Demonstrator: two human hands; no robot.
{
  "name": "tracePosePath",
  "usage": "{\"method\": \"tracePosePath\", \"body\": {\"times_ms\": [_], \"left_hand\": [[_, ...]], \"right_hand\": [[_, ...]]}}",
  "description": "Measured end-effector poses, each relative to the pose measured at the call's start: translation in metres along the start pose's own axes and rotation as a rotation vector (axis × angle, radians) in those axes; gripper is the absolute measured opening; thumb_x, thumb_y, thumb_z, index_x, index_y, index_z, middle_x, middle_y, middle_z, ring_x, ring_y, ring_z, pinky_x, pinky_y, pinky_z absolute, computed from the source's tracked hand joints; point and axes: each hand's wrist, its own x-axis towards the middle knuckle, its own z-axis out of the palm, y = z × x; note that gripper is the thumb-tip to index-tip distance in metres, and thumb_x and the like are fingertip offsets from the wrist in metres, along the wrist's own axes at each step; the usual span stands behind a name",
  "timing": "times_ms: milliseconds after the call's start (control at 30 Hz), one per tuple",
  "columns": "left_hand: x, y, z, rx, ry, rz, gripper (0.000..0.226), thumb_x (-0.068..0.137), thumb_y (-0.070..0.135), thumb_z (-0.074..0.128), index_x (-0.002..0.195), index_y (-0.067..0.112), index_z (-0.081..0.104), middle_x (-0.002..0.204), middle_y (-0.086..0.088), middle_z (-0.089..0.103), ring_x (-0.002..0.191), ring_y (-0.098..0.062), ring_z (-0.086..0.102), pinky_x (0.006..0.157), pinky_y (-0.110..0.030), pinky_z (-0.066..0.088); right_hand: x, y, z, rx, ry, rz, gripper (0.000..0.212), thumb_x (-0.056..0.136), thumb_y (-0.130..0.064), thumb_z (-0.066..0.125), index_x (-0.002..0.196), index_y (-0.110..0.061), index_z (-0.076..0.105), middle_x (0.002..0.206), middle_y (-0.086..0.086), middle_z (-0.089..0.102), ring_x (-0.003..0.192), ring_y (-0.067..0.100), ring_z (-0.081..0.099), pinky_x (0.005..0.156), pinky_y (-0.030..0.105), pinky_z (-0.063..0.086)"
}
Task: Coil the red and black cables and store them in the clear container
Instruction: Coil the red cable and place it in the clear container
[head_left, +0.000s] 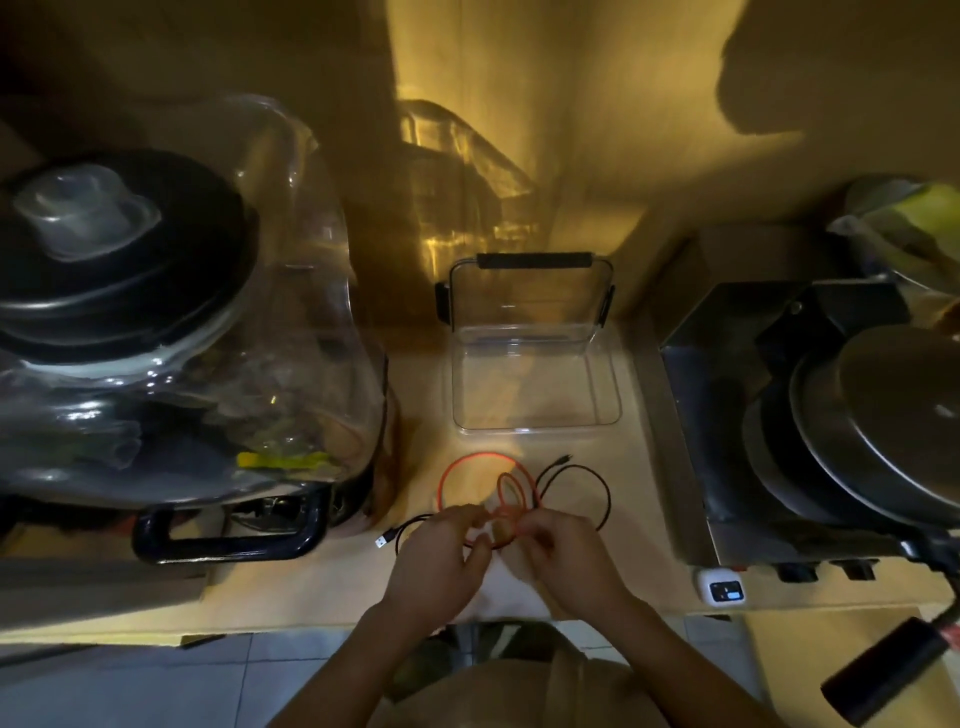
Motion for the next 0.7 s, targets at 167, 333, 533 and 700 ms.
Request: {"method": "tracePosePath", "body": {"times_ms": [167,333,533,700], "left_hand": [[0.004,0.017,0.010,-0.027,0.017,0.079,0.023,0.090,0.029,0.054,0.111,0.030,0.066,0.105,0.013,0.071,0.090,0.000,0.061,0.075,-0.013,0.045],[0.005,0.025,0.019,-0.029,0.013,0.109,0.018,0.088,0.033,0.059,0.102,0.030,0.070,0.098,0.013,0.071,0.086,0.000,0.061,0.072,-0.015,0.047],[0.006,0.031,0.023,-0.116,0.015,0.108,0.023,0.093,0.033,0.053,0.078,0.024,0.069,0.079,0.011,0.070,0.075,-0.002,0.062,0.070,-0.025,0.049],[-0.006,0.032,0.027,-0.278,-0.033,0.004,0.061,0.099,0.058,0.027,0.073,0.014,0.061,0.070,-0.006,0.064,0.068,-0.019,0.059,0.073,-0.044,0.047]], "right_hand": [[0.001,-0.006,-0.021,0.257,-0.007,-0.061,0.013,0.088,-0.009,0.065,0.090,-0.019,0.073,0.074,-0.013,0.070,0.074,0.003,0.066,0.066,0.012,0.048],[0.000,-0.012,-0.038,0.588,-0.046,-0.024,0.011,0.090,0.000,0.060,0.093,-0.005,0.070,0.075,0.008,0.071,0.064,0.012,0.066,0.056,0.021,0.051],[0.000,-0.012,-0.055,0.853,-0.026,0.026,0.013,0.092,0.006,0.055,0.103,0.006,0.063,0.080,0.020,0.067,0.069,0.023,0.068,0.059,0.029,0.058],[0.004,-0.007,-0.075,0.989,0.030,0.062,0.012,0.093,0.001,0.055,0.102,0.001,0.064,0.084,0.020,0.067,0.075,0.028,0.068,0.068,0.039,0.061]]}}
